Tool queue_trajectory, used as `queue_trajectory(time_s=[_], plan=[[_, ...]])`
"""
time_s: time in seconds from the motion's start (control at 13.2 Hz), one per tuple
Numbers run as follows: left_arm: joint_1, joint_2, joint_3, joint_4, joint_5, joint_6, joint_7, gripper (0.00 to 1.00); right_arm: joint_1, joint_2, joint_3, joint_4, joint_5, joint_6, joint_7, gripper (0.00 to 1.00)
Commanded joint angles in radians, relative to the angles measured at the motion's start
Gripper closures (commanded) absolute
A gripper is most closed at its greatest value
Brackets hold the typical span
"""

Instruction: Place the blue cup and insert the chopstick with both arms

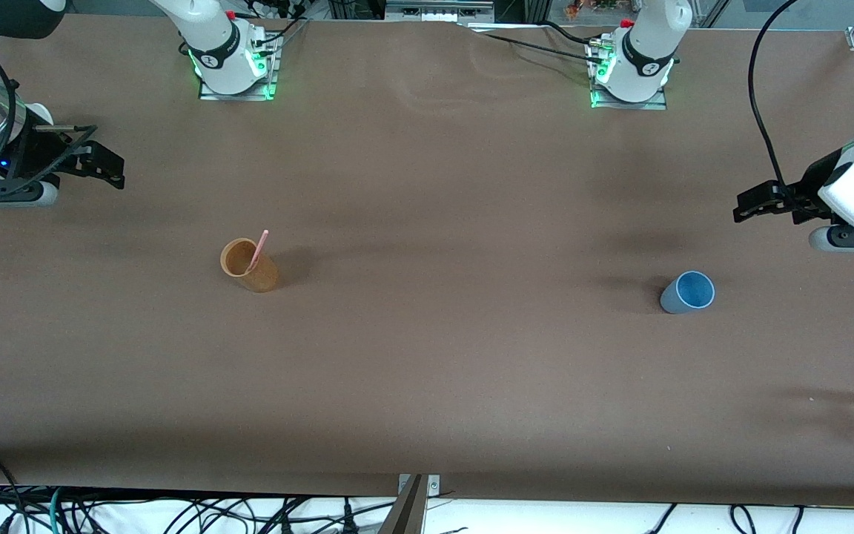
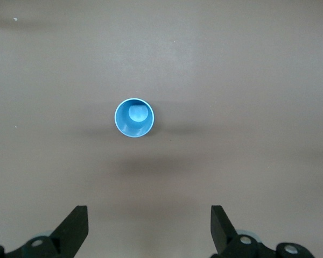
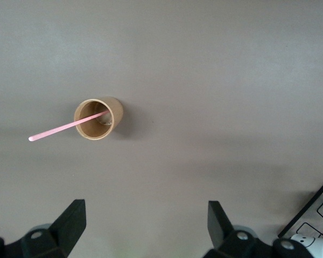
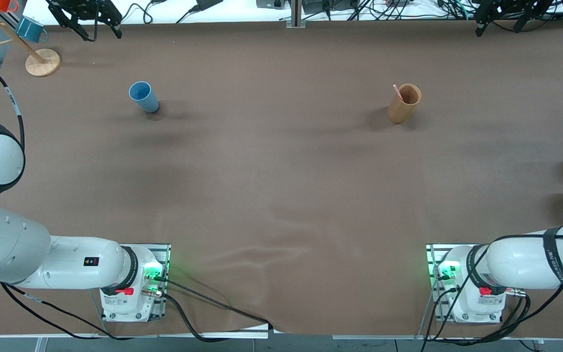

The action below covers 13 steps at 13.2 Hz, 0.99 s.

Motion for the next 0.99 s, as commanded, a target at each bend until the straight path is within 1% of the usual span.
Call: queue_trajectory(time_s=[0.0,0.3,0.53,0.91], plan=[[-0.002,0.018,0.002,0.023,-0.005,-0.001,0.022,0.00,0.002,-0.018,0.002,-0.017,-0.012,0.000,-0.003,0.00],[-0.007,0.019,0.000,0.023,-0.007,-0.001,0.022,0.00,0.002,-0.018,0.002,-0.017,-0.012,0.002,-0.004,0.00],[-0.013,0.030,0.000,0.050,-0.002,-0.001,0.022,0.00,0.002,-0.018,0.000,-0.017,-0.007,-0.002,-0.004,0.00],[-0.011,0.033,-0.002,0.050,-0.002,-0.001,0.022,0.00,0.002,-0.018,0.000,-0.017,-0.007,-0.002,-0.004,0.00]])
